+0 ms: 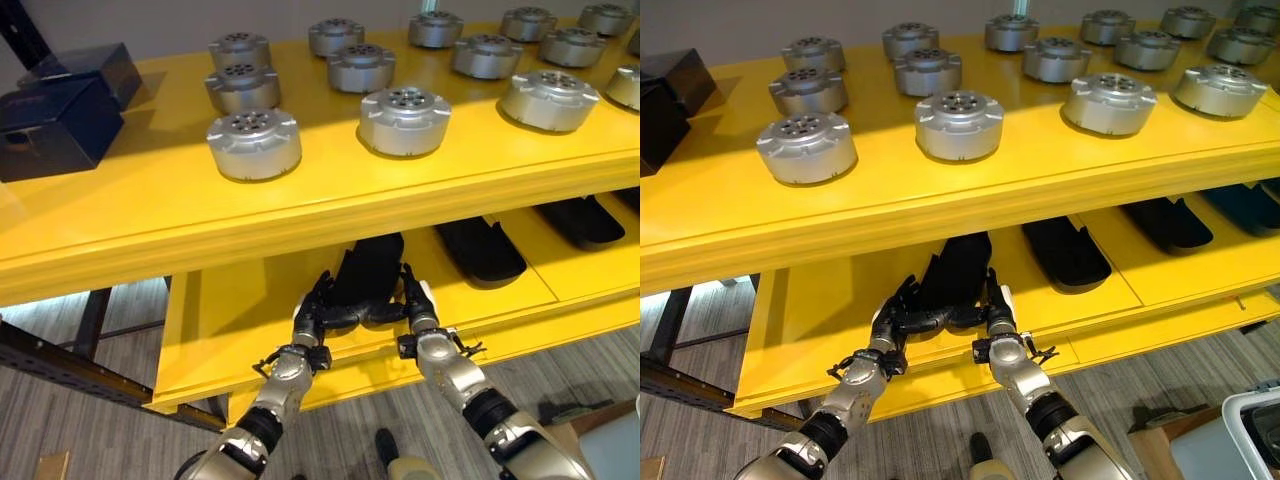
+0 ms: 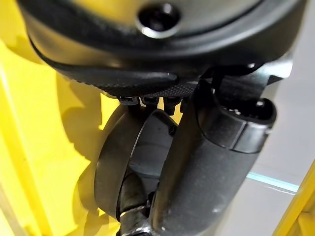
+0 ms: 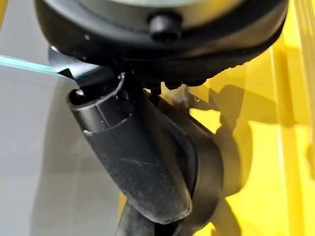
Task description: Move parts from the plastic box to the shelf.
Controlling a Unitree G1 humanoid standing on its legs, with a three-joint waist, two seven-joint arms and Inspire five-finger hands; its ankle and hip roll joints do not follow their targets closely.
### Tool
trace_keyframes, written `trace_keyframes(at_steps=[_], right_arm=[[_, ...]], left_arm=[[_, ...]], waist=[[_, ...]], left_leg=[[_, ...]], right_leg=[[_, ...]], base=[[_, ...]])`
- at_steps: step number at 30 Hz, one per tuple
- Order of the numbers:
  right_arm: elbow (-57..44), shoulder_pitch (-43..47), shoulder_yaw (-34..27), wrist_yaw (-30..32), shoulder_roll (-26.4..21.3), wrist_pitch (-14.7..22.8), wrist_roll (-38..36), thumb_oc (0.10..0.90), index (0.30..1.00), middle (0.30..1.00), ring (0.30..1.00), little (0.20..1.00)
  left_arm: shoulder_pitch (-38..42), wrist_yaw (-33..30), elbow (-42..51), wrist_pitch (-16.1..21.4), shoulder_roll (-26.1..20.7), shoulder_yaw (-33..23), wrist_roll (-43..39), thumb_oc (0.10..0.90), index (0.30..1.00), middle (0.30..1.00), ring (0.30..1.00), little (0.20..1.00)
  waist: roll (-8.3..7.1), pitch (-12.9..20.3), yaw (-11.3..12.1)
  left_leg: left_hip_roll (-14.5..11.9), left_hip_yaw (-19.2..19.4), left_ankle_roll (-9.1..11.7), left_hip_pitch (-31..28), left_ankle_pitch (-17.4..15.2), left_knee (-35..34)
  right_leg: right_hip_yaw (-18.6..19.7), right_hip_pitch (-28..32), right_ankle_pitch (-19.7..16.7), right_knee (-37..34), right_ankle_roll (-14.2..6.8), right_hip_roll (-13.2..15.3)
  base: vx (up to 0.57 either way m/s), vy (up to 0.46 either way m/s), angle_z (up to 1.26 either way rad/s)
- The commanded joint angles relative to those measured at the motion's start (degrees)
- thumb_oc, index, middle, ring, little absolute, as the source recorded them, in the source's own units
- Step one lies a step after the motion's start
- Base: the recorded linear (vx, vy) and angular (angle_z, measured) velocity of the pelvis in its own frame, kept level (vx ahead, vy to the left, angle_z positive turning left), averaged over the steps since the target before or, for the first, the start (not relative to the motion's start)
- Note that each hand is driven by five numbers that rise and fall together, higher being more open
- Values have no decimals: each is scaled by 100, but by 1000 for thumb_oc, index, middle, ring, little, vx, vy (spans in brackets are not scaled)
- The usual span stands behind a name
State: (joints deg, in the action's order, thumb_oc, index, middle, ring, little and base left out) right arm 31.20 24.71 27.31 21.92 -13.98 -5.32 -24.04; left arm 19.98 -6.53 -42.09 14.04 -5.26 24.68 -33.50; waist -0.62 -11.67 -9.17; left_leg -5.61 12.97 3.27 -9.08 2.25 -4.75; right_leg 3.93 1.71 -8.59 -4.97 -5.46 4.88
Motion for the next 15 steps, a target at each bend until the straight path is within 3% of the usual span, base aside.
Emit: trace_keyframes(at_steps=[1,10,15], right_arm=[[-272,573,38,-296,471,367,-276,900,1000,1000,1000,1000],[-264,707,17,-271,407,259,13,900,1000,1000,1000,1000],[-156,911,91,-484,273,30,321,900,1000,1000,1000,1000]], left_arm=[[289,228,-118,-18,474,640,-72,900,1000,1000,1000,1000],[245,233,-18,-111,467,700,-158,900,1000,1000,1000,1000],[288,35,-74,97,465,714,20,900,1000,1000,1000,1000]], waist=[[-144,-40,176],[-152,-61,255],[-185,-60,317]], left_leg=[[-201,-7,-24,155,-629,624],[-201,-103,-13,202,-615,639],[-202,-151,-8,210,-621,645]], right_leg=[[-196,186,841,612,-139,363],[-258,176,834,619,-140,383],[-306,203,841,606,-138,389]], base=[[-11,-13,10],[-7,-8,6],[3,-16,4]])
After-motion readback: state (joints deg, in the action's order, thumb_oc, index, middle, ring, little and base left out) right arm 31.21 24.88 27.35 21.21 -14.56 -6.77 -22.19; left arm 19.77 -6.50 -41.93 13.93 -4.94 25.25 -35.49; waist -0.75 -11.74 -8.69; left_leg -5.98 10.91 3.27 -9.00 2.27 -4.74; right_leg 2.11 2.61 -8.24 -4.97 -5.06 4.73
